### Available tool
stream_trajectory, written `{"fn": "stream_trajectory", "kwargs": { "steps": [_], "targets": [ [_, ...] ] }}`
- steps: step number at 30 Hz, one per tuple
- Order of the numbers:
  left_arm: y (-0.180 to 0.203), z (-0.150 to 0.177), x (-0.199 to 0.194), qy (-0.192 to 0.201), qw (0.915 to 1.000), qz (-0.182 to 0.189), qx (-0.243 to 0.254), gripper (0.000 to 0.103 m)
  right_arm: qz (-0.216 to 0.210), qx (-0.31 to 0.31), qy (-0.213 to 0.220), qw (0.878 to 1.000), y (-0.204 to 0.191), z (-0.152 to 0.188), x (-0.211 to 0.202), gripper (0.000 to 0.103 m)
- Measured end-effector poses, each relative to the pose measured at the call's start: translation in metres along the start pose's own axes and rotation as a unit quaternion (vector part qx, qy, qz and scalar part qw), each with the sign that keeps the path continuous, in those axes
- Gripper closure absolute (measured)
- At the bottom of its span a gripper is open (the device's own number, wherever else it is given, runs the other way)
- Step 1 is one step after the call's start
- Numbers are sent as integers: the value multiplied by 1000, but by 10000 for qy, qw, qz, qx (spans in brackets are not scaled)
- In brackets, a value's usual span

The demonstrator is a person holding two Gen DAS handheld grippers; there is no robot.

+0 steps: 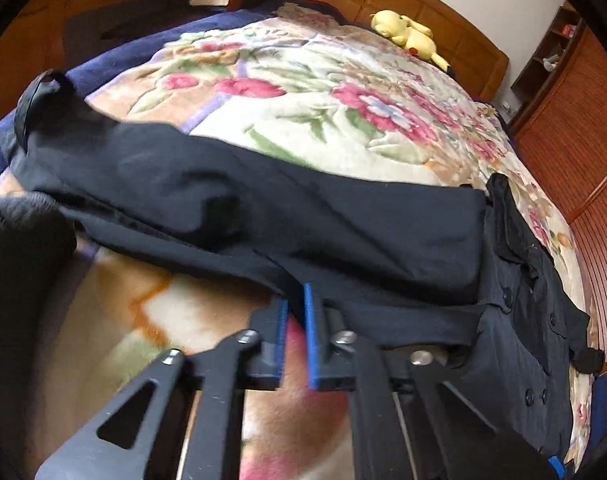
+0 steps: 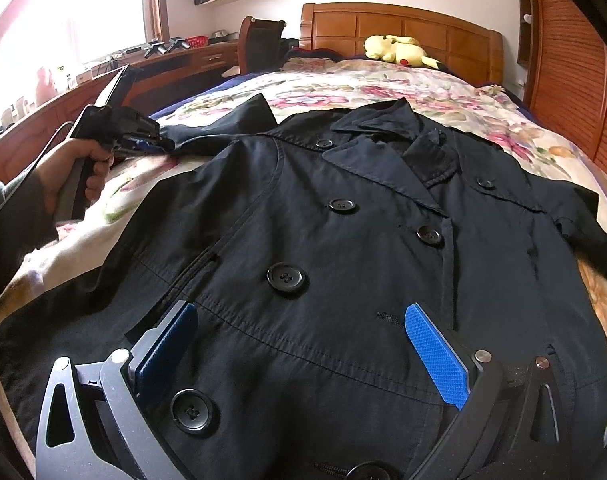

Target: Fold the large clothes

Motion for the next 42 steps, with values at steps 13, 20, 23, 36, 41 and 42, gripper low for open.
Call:
{"fn": "stream_trajectory", "kwargs": {
  "steps": [13, 20, 23, 36, 41, 42],
  "targets": [
    [110, 9, -82, 373, 9867, -275, 1557, 100, -46, -115, 353, 9993, 3, -3, -30, 0],
    [161, 38, -103, 283, 9761, -349, 2127, 100, 166, -121, 633, 9978, 14, -7, -50, 0],
    [157, 53, -103, 92, 9783, -399, 2033, 100, 74, -28, 589, 9982, 14, -3, -50, 0],
    [112, 58, -119, 152, 9850, -171, 1709, 48, -48, -20, 534, 9986, 11, -4, -45, 0],
    [74, 34, -104, 223, 9856, -470, 1610, 31, -15, -83, 476, 9988, 7, -4, -41, 0],
    [64, 28, -98, 207, 9861, -534, 1558, 31, -13, -92, 461, 9989, 7, -4, -41, 0]
  ]
}}
Point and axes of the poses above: each gripper's, at about its wrist camera, not at the fingertips, and x roughly the way its jaws point, y to its right, z to its underside, the point moved 7 cm from there along x, roughly the way its jaws point
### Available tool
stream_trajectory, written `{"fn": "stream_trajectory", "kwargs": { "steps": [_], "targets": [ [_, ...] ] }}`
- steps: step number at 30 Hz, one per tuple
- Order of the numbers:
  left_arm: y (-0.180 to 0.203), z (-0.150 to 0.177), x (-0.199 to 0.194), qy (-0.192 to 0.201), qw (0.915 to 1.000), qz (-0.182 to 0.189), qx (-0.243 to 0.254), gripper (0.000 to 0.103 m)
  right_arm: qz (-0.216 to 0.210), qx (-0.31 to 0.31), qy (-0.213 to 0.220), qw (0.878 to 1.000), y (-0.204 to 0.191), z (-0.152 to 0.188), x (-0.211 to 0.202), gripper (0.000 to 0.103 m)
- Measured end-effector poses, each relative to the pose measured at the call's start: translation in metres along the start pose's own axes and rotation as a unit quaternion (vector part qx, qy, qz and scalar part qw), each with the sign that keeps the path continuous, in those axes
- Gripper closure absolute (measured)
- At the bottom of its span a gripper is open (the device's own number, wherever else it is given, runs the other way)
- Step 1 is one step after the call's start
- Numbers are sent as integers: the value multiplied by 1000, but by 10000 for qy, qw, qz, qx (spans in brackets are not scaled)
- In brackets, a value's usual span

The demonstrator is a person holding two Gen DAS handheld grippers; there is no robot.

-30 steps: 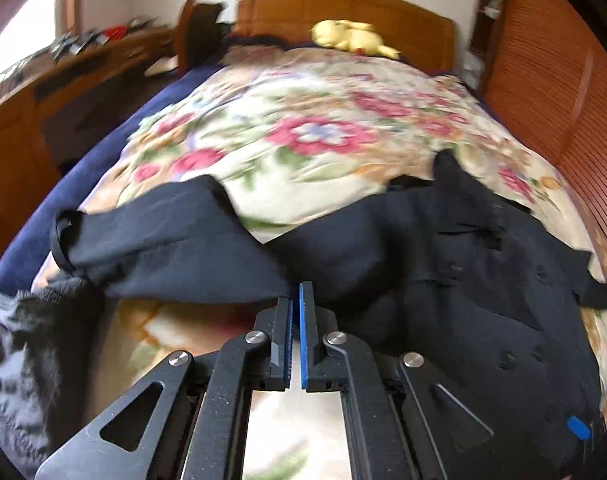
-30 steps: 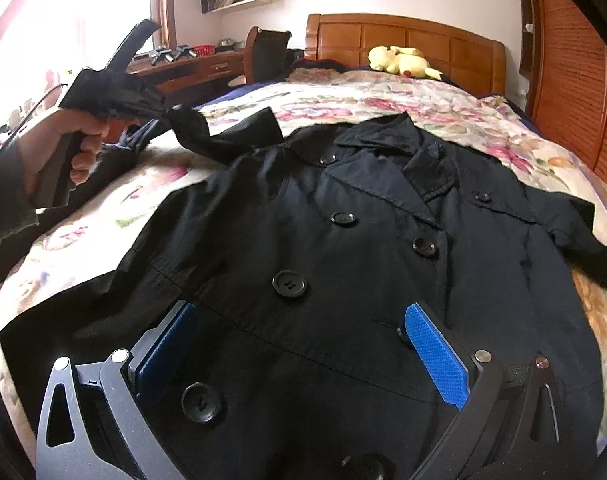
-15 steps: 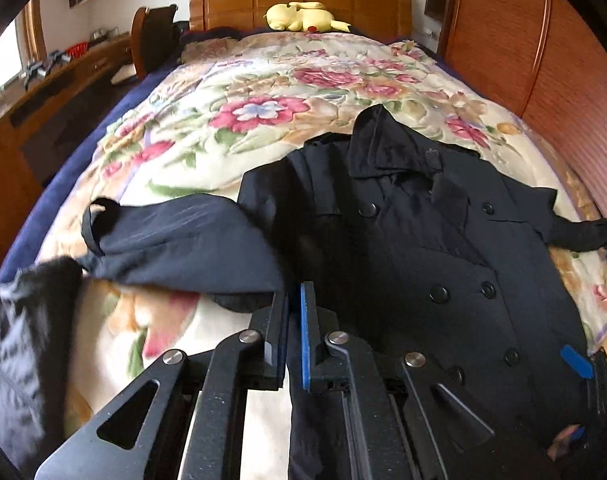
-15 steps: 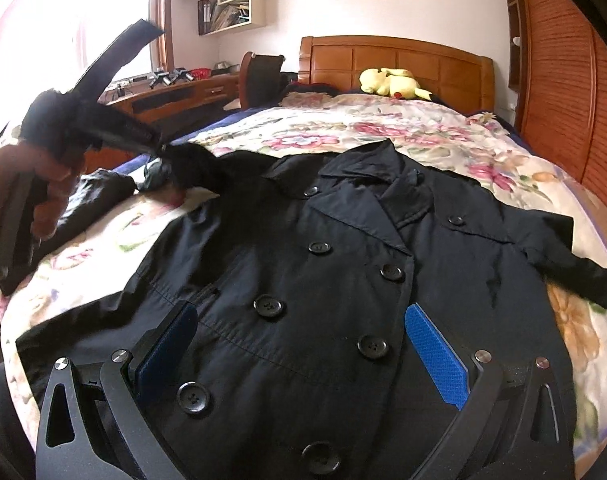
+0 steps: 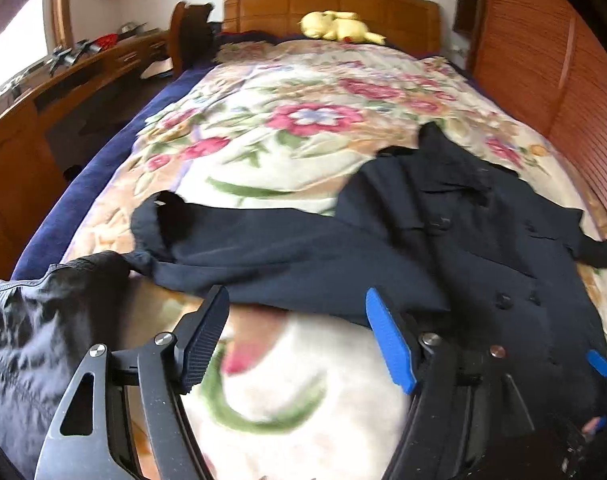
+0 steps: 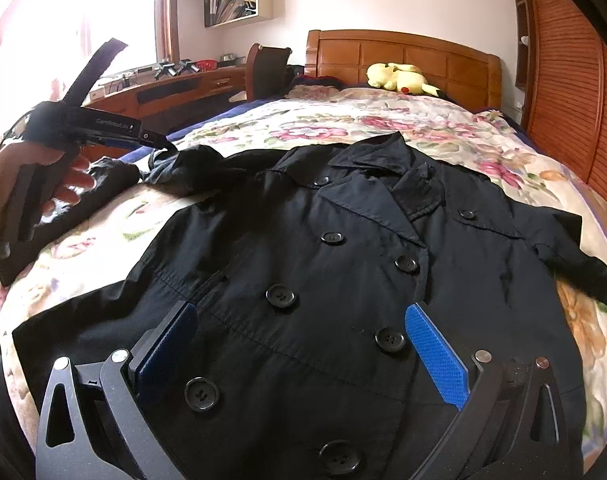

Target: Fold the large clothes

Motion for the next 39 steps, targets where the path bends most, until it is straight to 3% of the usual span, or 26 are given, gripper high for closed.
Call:
{"fn": "stream_trajectory", "kwargs": {
  "steps": [7, 13, 22, 23, 27, 30, 39],
  "targets": [
    [-56, -27, 38, 107, 9985, -493, -199, 31, -23, -61, -137, 9999, -2, 3, 6, 0],
    [-92, -44, 71, 137, 9970, -613, -460, 31, -29, -141, -268, 9995, -7, 5, 12, 0],
    [-121, -28, 106, -93, 9928, -715, -957, 32, 10, -266, -283, 9992, -12, 8, 9, 0],
    [-121, -26, 105, -67, 9929, -707, -959, 36, 10, -269, -275, 9993, -12, 8, 8, 0],
    [-123, -28, 99, -46, 9905, -987, -959, 85, 6, -240, -266, 9994, -12, 8, 8, 0],
    [-112, -33, 88, -74, 9914, -1057, -761, 93, -4, -226, -229, 9995, -11, 7, 7, 0],
    [-11, -74, -4, 574, 9956, -731, 62, 95, 49, -178, 150, 9997, 0, -3, -23, 0]
  ]
}}
Point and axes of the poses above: each gripper's, at about its wrist camera, not at the fingertips, and x roughly the way its jaws point, y to its right, z to its underside, the point moved 7 cm from there along x, roughly the way its jaws point
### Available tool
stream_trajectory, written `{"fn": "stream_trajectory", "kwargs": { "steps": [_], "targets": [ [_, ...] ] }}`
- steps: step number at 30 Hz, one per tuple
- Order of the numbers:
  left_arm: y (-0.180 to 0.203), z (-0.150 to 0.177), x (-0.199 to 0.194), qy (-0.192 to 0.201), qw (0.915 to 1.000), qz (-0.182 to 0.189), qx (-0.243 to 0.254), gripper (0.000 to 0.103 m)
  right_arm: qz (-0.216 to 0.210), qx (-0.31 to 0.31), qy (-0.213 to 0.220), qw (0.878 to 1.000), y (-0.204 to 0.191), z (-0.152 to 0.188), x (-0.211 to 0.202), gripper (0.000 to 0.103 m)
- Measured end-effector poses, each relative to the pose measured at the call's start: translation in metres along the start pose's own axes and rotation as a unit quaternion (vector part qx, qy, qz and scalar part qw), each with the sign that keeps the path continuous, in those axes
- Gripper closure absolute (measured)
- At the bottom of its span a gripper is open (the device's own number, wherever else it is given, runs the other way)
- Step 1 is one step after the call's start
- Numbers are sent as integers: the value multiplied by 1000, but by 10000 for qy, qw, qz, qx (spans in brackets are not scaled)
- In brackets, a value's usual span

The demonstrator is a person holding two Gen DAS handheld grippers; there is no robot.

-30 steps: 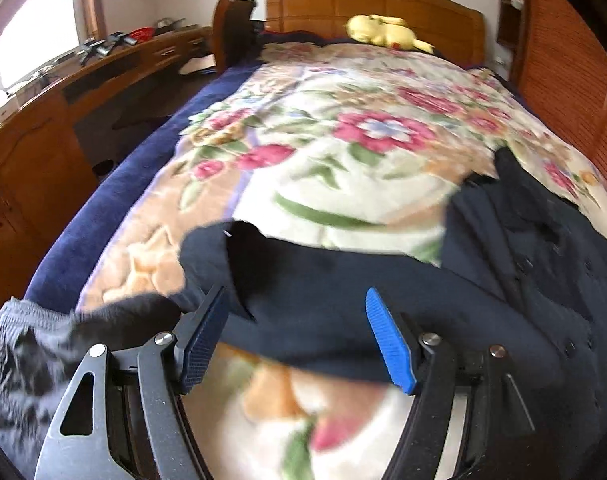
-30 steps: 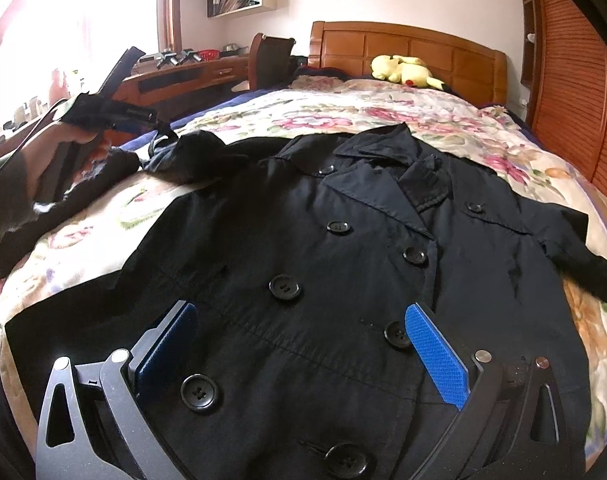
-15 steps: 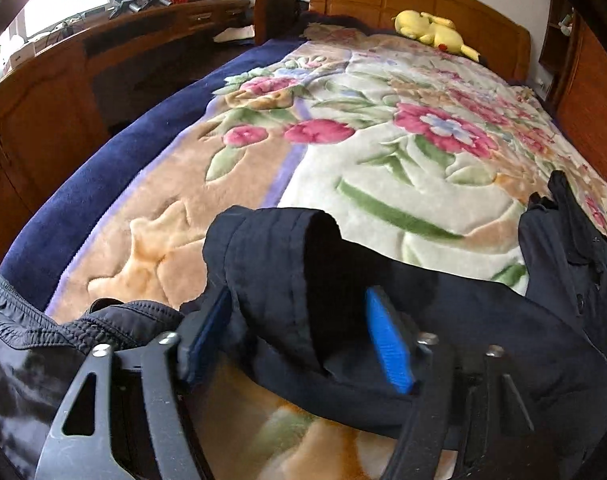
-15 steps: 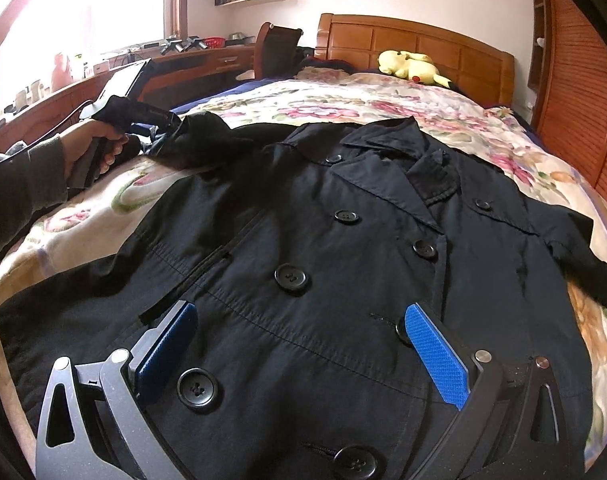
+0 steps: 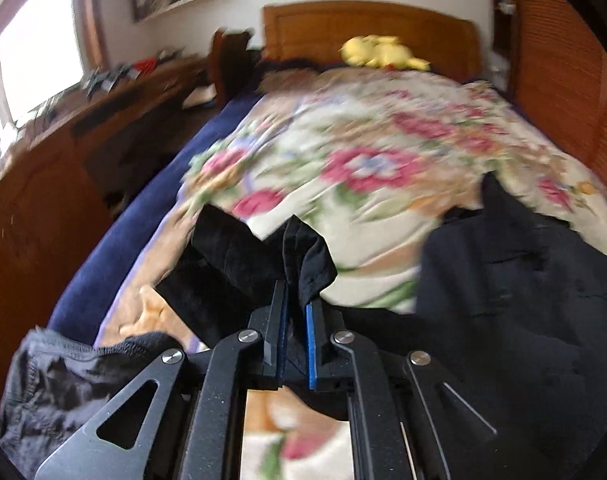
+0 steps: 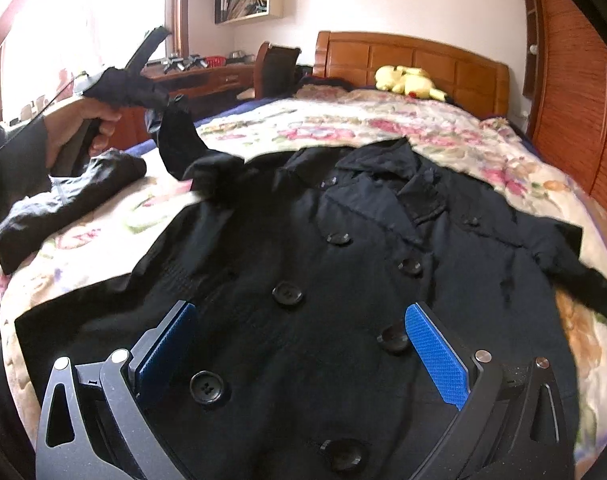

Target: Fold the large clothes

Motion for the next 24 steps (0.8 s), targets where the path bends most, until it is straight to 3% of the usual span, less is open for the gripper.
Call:
{"fn": "stream_trajectory", "kwargs": {
  "steps": [8, 16, 24],
  "targets": [
    [113, -19, -77, 469, 9934, 605, 851, 95, 294, 304, 170, 9990, 35, 10, -27, 0],
    [200, 4, -118, 530, 9807, 1260, 1397, 95, 570, 497, 200, 9969, 55, 24, -53, 0],
    [228, 58, -134, 92, 9693, 1914, 1541, 67, 621, 575, 209, 9962, 55, 25, -61, 0]
  ]
}}
Point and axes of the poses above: each gripper's, at about its wrist camera, not at the fingertips, and x roughly the way its jaws point, y to its right, z to its underside, the point moved 7 cm from there along x, roughly the way its jaws point
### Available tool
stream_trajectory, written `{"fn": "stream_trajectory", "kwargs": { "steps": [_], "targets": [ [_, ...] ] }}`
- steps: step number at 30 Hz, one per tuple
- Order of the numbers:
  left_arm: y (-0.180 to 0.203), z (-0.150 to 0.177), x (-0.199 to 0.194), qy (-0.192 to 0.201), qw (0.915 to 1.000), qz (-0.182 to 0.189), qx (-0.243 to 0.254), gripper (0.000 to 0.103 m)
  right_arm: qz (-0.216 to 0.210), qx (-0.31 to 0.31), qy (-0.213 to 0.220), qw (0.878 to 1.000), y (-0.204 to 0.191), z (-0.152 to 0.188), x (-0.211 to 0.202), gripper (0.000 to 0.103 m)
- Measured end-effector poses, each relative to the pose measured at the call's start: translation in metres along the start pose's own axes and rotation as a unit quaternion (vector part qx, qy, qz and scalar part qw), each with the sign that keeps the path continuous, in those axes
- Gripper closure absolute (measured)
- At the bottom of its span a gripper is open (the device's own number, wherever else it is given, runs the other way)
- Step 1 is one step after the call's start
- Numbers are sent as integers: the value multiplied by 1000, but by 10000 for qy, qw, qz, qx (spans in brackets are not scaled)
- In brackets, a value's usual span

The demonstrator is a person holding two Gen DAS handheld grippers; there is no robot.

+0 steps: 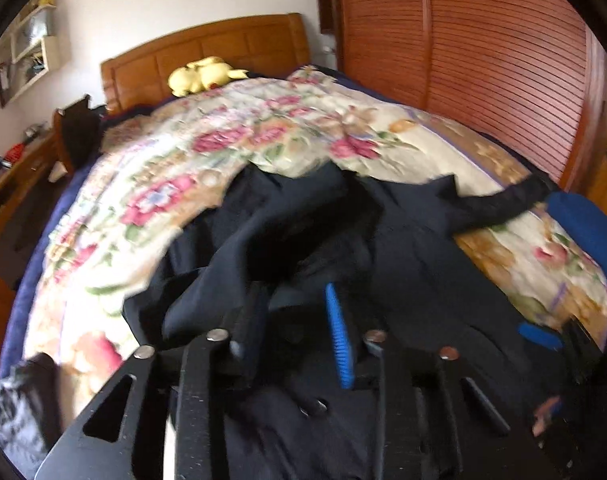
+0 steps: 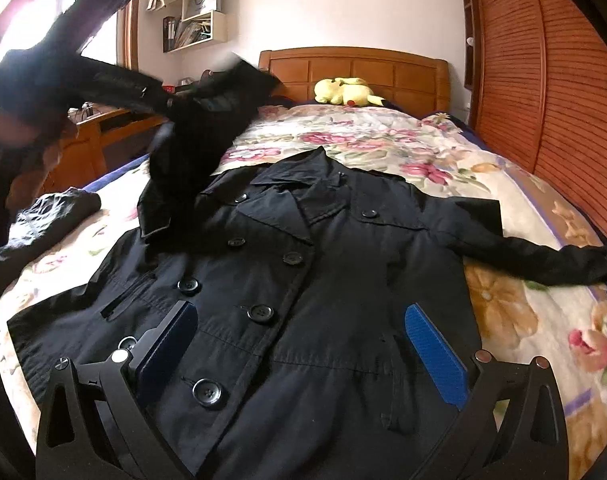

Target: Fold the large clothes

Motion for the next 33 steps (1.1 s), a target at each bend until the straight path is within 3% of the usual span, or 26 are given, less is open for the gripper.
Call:
{"fn": "stream_trajectory", "kwargs": {
  "steps": [3, 7, 10, 19, 33],
  "targets": [
    [11, 16, -5, -67, 9998, 209, -37, 65, 3, 4, -12, 10000, -1, 0, 1, 0],
    [15, 38, -13, -63, 9994, 343, -90, 42, 10, 5, -30, 10000, 0, -1, 3, 0],
    [12, 62, -15, -84, 9991, 374, -188, 33, 1, 20, -64, 10000, 4, -1, 6, 0],
    [-17, 117, -4, 100, 9985, 49, -545, 31, 140, -67, -276, 9995, 2, 7, 20, 0],
    [-40, 134, 14, 586, 9951, -256, -748, 31, 232, -63, -525, 9983, 2, 15, 43, 0]
  ]
}}
Point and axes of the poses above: each gripper's, at about its wrist camera, not at the fingertips, and x roughly the way its jaws point, y to its right, z to its underside, the point moved 7 cm from there along x, roughly the way its jaws point
